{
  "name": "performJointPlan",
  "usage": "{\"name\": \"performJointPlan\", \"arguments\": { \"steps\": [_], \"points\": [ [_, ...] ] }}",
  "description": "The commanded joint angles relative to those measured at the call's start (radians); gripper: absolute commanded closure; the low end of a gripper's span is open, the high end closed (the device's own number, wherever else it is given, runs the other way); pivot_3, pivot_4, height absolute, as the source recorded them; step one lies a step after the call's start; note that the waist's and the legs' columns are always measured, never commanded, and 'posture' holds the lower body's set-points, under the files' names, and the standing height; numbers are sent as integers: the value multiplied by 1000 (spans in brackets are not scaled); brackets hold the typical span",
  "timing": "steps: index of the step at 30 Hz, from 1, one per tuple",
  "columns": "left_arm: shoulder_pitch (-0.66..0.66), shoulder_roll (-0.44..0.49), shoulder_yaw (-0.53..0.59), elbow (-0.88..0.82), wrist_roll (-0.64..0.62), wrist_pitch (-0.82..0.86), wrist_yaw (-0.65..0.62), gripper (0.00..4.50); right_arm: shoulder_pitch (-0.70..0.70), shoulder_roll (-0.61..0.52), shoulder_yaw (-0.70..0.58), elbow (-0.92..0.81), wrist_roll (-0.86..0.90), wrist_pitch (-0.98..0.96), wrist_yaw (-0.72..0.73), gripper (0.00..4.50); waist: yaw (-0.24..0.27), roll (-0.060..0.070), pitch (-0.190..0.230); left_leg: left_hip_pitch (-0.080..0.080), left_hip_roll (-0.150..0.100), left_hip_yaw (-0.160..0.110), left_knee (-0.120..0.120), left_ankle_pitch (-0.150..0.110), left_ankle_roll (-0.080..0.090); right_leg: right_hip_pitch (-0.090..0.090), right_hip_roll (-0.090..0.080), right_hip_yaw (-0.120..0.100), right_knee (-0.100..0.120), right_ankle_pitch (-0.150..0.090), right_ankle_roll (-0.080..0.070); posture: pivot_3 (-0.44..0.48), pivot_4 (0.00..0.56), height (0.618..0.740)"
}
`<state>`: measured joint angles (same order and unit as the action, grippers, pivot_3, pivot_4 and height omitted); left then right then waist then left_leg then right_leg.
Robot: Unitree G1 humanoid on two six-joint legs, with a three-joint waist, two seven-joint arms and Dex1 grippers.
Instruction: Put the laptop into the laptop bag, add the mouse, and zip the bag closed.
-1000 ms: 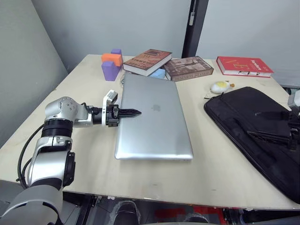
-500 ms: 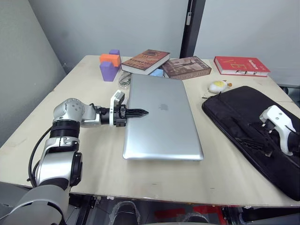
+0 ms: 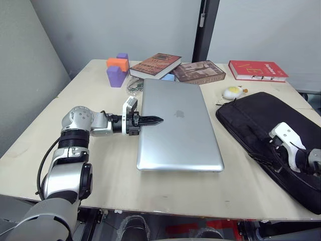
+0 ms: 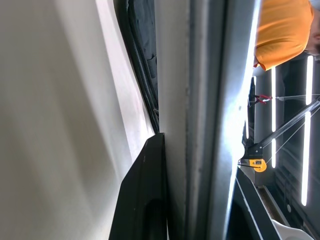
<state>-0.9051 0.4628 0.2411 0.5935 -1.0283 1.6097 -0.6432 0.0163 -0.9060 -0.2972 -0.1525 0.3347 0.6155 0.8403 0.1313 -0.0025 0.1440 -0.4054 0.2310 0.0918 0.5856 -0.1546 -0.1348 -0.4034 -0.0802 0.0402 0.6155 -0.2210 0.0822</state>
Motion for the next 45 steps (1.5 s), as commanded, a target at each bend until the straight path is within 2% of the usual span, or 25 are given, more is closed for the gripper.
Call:
{"name": "performJointPlan", "arguments": {
  "steps": [1,2,5,16,25,36,40,45],
  "points": [
    [-15,-7,65,-54,-110,5,-19,4139,-4,-8,-3,40,-26,-30,-10,29,-1,0,0,0,0,0,0,0,0,0,0,0,0,0,0,0,150,740],
    [-14,-8,66,-54,-112,5,-14,4139,-6,-8,0,46,-28,-32,-8,29,-1,0,0,0,0,0,0,0,0,0,0,0,0,0,0,0,150,740],
    [-14,-11,73,-46,-121,5,7,4139,-8,-4,6,58,-31,-40,-3,795,-1,0,0,0,0,0,0,0,0,0,0,0,0,0,0,0,150,740],
    [-8,-28,105,-47,-140,5,49,4139,15,-3,43,71,-83,-60,-17,4449,-5,0,0,1,0,-1,5,-1,0,3,0,0,1,1,1,0,150,740],
    [14,-48,117,-57,-156,5,81,4139,-52,-9,-1,40,-35,10,-34,4449,-8,0,0,1,-1,-2,6,-1,-1,4,-1,0,1,2,2,0,150,740],
    [32,-137,145,-67,-156,5,134,4139,-232,-93,-140,-81,211,321,10,4449,-12,2,1,0,-1,-1,4,0,1,2,-1,0,0,3,3,0,150,740],
    [43,-173,136,-82,-158,5,142,4139,-312,-109,-142,-99,244,414,-43,4449,-12,2,1,0,-1,-1,4,2,3,2,-1,0,0,3,2,0,150,740],
    [29,-267,185,-63,-142,5,201,4139,-422,-115,-137,-141,311,586,-114,4449,-5,3,2,0,-1,-1,4,2,3,2,-1,0,0,3,3,0,150,740]
  ]
}}
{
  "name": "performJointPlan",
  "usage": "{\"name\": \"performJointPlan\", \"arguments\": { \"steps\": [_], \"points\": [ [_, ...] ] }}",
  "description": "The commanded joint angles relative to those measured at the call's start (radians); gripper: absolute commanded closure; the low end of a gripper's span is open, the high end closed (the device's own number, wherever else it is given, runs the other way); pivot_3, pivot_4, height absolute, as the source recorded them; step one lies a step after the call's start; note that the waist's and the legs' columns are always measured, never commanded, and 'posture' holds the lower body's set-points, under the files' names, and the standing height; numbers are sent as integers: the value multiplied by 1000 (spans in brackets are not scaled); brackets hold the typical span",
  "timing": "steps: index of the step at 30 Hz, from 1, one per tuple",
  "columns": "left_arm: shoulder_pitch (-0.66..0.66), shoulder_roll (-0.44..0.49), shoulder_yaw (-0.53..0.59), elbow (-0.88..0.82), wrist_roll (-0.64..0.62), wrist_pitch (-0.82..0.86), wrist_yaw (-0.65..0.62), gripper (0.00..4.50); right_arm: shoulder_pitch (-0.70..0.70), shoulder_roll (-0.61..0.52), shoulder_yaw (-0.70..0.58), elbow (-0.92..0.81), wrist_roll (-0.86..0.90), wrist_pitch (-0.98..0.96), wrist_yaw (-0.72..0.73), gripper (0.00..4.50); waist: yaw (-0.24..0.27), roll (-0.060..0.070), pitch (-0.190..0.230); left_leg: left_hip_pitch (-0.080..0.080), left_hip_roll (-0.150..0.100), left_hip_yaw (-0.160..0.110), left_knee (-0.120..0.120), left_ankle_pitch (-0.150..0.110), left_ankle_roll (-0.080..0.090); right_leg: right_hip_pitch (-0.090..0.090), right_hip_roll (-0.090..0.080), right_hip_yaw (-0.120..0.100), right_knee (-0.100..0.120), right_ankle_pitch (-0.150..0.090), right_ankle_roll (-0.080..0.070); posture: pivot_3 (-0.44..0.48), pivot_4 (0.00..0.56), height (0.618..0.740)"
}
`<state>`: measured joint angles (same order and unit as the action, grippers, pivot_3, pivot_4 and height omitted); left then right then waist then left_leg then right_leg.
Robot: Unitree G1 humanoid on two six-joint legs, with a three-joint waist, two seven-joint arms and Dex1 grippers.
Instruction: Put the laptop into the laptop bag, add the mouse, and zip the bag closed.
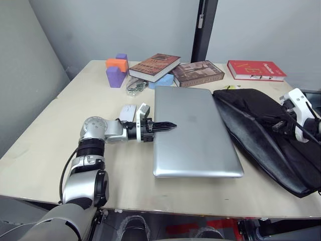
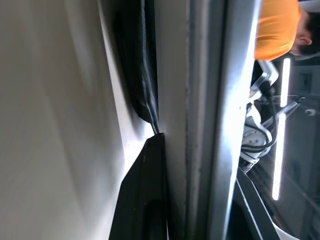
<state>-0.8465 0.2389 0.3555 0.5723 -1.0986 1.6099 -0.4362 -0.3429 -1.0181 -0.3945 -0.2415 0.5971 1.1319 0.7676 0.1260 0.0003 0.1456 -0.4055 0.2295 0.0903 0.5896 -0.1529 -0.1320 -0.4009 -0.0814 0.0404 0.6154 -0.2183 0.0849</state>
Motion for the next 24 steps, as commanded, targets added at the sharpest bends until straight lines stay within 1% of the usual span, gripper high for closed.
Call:
{"name": "performJointPlan", "arguments": {
  "steps": [1,7,12,14,15,19,22,24],
  "points": [
    [-21,-56,63,-53,-71,5,9,4139,-92,14,-44,-44,56,102,-69,4449,0,0,0,0,0,0,0,0,0,0,0,0,0,0,0,0,150,740],
    [6,-104,76,-81,-112,5,80,4139,-217,114,-65,-11,67,260,-217,4449,-3,1,0,0,0,0,0,0,0,0,0,0,0,0,0,0,150,740],
    [7,-140,129,-77,-72,-19,138,4139,-286,244,-136,-79,119,462,-281,4449,-2,1,0,0,0,0,0,0,0,-1,0,0,0,1,2,0,150,740],
    [5,-150,144,-73,-62,-43,156,4139,-276,285,-154,-101,160,482,-308,4449,0,1,0,0,0,0,0,0,0,-1,0,0,0,2,4,0,150,740],
    [3,-154,149,-70,-58,-52,163,4139,-265,296,-156,-111,176,483,-319,4449,2,1,0,0,0,0,-1,0,-1,-1,0,0,0,5,9,0,150,740],
    [2,-162,151,-65,-37,-74,174,4139,-255,362,-180,-114,268,483,-403,4449,8,1,0,0,0,0,-1,0,-1,-1,0,0,-1,6,10,0,150,740],
    [-1,-166,147,-58,-20,-94,174,4139,-287,427,-221,-80,376,483,-503,4449,9,2,0,0,0,0,-1,0,-1,-1,0,0,-1,6,11,0,150,740],
    [-4,-170,144,-56,-14,-108,172,4139,-313,490,-260,-39,468,483,-605,4449,8,3,0,0,0,0,-1,0,-1,-1,0,0,-1,6,11,0,150,740]
  ]
}}
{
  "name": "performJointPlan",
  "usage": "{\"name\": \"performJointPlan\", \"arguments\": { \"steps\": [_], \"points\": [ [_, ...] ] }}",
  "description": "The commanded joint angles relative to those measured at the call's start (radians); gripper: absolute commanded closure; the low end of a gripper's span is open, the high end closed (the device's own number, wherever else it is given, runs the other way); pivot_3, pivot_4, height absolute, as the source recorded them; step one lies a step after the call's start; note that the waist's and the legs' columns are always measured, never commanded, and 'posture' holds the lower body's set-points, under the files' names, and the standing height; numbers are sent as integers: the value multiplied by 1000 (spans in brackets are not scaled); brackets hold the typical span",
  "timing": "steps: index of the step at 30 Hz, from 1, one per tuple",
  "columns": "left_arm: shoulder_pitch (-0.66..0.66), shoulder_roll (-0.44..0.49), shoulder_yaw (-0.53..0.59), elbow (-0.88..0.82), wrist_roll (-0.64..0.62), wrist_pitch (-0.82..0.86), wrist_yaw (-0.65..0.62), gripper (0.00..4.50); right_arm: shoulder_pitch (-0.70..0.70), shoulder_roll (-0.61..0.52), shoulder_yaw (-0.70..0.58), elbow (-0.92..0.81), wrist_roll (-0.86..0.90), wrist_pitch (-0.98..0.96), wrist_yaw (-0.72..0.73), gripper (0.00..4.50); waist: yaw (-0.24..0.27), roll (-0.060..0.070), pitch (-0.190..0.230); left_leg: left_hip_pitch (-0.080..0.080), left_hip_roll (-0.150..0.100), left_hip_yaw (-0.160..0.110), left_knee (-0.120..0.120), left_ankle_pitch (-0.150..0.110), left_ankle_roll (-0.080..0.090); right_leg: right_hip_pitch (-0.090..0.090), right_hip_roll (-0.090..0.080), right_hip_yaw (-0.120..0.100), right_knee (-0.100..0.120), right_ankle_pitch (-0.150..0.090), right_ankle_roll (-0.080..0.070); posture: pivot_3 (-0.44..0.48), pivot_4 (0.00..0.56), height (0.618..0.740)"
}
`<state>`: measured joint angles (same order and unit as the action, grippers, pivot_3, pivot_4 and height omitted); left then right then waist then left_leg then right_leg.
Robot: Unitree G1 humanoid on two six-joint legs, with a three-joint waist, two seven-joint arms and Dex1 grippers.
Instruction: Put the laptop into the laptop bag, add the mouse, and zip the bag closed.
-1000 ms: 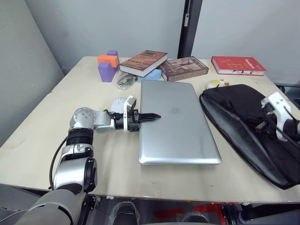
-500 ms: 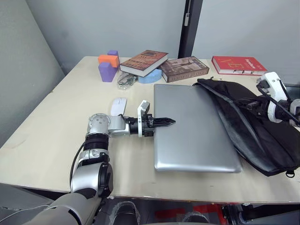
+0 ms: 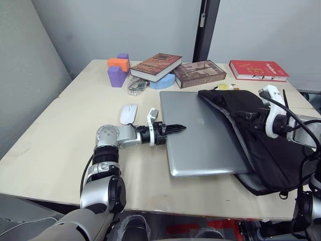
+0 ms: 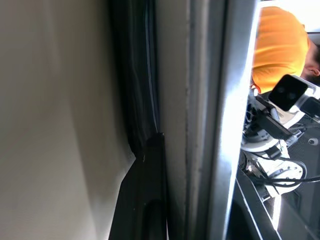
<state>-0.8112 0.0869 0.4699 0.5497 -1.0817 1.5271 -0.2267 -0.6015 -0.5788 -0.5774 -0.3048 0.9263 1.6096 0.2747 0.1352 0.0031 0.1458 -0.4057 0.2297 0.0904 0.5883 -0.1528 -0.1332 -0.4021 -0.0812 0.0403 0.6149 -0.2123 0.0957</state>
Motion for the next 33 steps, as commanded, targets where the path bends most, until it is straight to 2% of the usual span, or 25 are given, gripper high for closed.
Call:
{"name": "performJointPlan", "arguments": {
  "steps": [1,9,12,19,22,25,33],
  "points": [
    [-41,-20,29,-33,-30,-31,-38,4139,-58,74,-82,30,177,5,-161,4449,-1,0,0,0,0,0,0,0,0,0,0,0,0,0,0,0,150,740],
    [-41,-40,28,-35,-18,-45,-46,4139,-75,285,-166,96,393,0,-590,4449,-1,2,0,-1,0,0,0,0,-1,-1,0,-1,0,1,1,0,150,740],
    [-37,-54,15,-39,-7,-57,-47,4139,-42,337,-130,97,518,-49,-739,4449,0,3,1,-1,0,0,-1,-1,-3,-1,0,-1,0,1,2,0,150,740],
    [-37,-103,-44,-76,18,-82,-84,4139,83,244,89,91,842,-284,-974,4449,12,3,1,-1,0,0,-3,-2,-4,-1,0,-1,-2,1,3,0,150,740],
    [-55,-117,-70,-55,37,-97,-102,4139,85,182,170,88,962,-409,-1034,4449,11,3,1,-1,0,0,-2,-2,-5,-1,-1,-1,-2,1,4,0,150,740],
    [-76,-122,-74,-18,64,-120,-96,4139,90,124,235,76,1036,-499,-1055,4449,10,3,1,-1,0,0,-2,-3,-6,-1,-1,-1,-1,1,5,0,150,740],
    [-145,-161,-62,105,94,-161,-85,4139,101,46,318,59,1046,-597,-1008,4449,10,3,1,-3,0,0,-1,-3,-6,-1,-1,-1,-1,2,6,0,150,740]
  ]
}}
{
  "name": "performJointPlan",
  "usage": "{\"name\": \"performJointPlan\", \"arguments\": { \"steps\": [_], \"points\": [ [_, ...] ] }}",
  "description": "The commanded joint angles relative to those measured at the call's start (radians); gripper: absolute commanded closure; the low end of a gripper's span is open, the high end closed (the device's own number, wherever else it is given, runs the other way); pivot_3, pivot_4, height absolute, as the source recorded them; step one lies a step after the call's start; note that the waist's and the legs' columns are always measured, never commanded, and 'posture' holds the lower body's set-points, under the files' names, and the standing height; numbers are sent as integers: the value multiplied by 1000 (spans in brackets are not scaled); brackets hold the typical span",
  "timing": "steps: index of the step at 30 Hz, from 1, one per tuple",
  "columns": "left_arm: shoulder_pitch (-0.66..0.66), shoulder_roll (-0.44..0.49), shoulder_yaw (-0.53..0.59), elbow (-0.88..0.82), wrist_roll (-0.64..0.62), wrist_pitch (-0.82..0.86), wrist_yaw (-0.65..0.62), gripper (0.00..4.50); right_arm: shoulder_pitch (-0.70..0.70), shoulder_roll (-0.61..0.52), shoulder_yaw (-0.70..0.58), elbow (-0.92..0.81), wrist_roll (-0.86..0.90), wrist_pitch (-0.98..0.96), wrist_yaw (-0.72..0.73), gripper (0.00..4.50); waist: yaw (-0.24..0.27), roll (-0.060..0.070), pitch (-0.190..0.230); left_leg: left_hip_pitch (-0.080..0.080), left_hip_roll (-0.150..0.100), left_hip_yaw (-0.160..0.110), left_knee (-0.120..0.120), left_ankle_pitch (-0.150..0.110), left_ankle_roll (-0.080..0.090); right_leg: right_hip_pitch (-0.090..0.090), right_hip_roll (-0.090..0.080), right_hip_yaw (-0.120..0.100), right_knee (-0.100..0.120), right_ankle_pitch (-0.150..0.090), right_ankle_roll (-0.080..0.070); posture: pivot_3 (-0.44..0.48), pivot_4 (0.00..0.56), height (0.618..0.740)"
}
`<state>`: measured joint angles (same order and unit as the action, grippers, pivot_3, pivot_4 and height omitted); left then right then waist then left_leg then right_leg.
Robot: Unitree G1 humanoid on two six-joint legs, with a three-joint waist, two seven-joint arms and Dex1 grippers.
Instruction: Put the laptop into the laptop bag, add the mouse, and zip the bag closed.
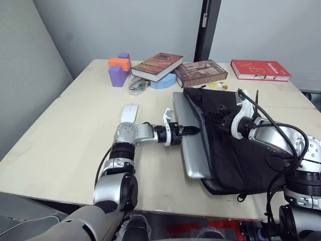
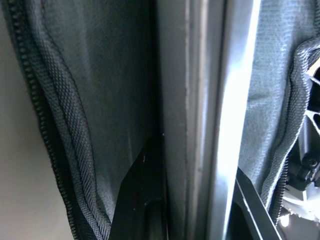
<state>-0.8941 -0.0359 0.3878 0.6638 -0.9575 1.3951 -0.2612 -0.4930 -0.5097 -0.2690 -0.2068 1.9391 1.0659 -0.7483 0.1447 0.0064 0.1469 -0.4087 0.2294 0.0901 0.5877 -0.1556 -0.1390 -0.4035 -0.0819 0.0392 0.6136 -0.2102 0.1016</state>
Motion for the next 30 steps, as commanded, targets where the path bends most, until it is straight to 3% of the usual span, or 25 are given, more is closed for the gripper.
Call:
{"name": "performJointPlan", "arguments": {
  "steps": [1,15,30],
  "points": [
    [-68,-50,19,-1,-21,-44,-48,4139,-13,-27,16,-38,33,-61,17,4449,2,0,0,0,0,0,0,0,0,0,0,0,0,0,0,0,150,740],
    [-109,-133,20,76,14,-121,-72,4139,-52,26,56,-54,33,-125,10,4449,1,0,0,-5,-1,-3,4,1,2,-1,-1,-3,0,0,1,0,150,740],
    [-141,-119,-48,94,66,-106,-219,4139,-62,45,71,-64,33,-129,11,4449,4,0,0,-6,-1,-4,4,1,3,-1,-2,-4,0,1,1,0,150,740]
  ]
}}
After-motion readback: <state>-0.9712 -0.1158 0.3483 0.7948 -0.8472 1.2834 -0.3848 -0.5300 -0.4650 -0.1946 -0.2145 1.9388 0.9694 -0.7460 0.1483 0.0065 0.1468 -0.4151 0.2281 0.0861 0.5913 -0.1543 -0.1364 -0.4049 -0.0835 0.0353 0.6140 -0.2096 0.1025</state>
